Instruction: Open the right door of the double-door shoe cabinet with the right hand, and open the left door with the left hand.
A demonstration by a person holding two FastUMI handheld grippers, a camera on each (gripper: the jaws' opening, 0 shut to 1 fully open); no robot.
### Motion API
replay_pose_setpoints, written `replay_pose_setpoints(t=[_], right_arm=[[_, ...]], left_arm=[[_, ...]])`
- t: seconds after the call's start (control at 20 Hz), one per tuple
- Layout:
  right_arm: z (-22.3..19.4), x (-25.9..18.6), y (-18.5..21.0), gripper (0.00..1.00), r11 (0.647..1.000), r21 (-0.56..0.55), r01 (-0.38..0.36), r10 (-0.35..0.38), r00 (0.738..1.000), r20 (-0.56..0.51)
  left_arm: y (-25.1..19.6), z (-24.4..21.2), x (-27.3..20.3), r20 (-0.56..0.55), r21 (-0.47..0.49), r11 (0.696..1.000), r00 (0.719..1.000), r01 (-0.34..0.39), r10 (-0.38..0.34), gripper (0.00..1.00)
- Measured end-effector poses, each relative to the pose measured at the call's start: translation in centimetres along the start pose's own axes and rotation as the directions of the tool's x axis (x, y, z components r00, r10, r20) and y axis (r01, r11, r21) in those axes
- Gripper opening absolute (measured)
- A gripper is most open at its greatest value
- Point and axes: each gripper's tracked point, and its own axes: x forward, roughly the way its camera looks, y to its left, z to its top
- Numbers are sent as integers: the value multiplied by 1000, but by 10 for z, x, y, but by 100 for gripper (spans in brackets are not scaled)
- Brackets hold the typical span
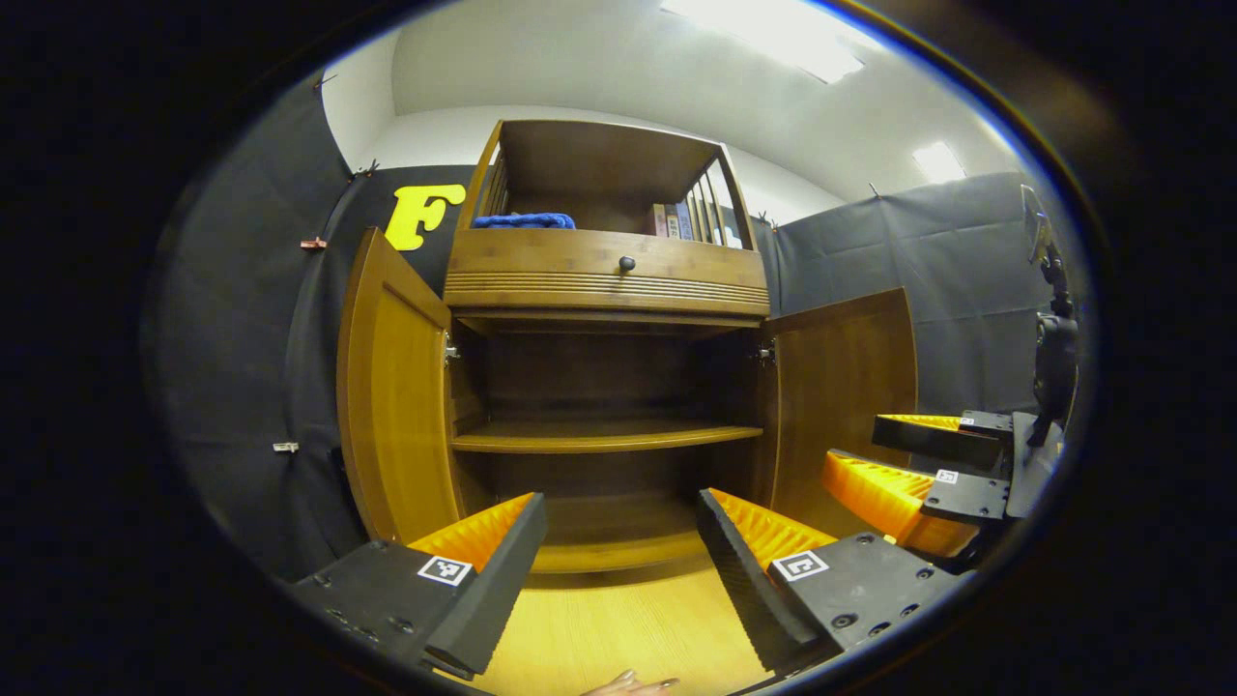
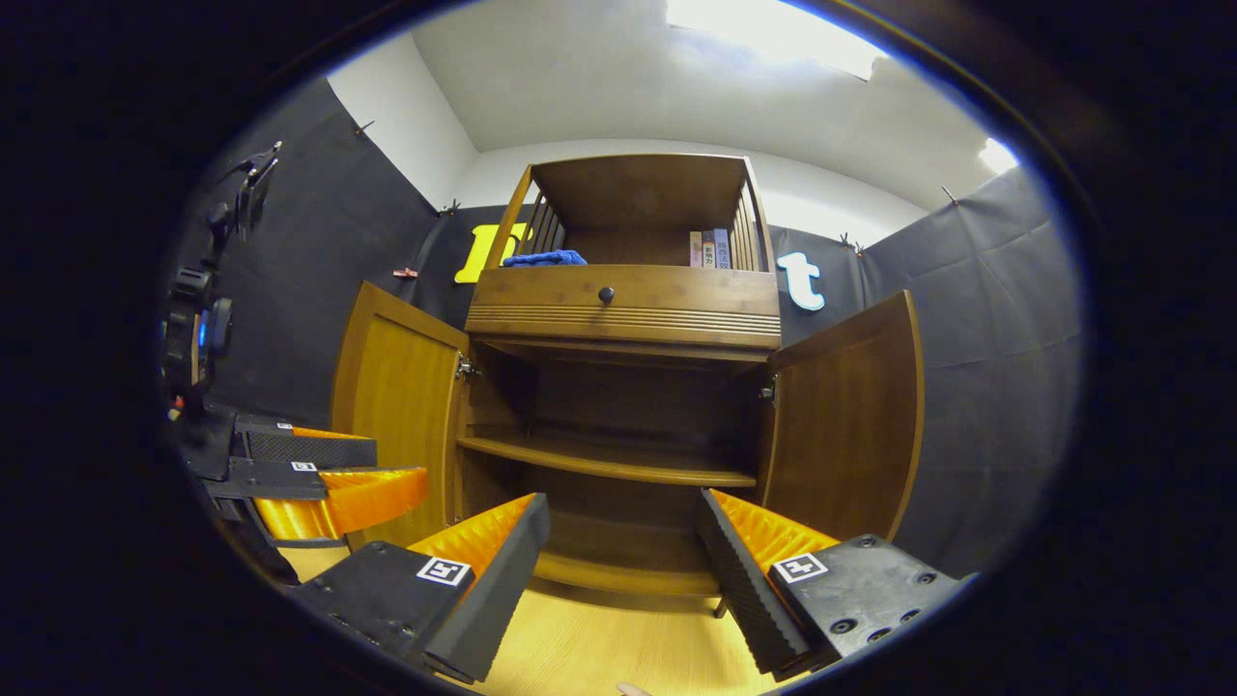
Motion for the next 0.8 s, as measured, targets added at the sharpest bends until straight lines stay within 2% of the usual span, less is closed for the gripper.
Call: replay_pose_setpoints(t=[0.25, 0.3, 0.4, 0.8], right_arm=[[1, -1, 1, 97, 1000, 3, -3, 3, 1000, -12], [1, 0, 0, 95, 1000, 3, 0, 0, 1000, -11], [1, 0, -1, 98, 1000, 3, 10, -10, 1000, -6], [-7, 5, -11, 97, 999, 28, 36, -36, 999, -17]], left_arm=[[12, 6, 0, 6, -14, 999, 999, -42, 42, 99], [12, 8, -1, 9, -12, 999, 999, -41, 41, 99], [9, 8, -1, 11, -9, 999, 999, -34, 34, 98], [-6, 6, 2, 14, 17, 1000, 1000, -15, 15, 98]])
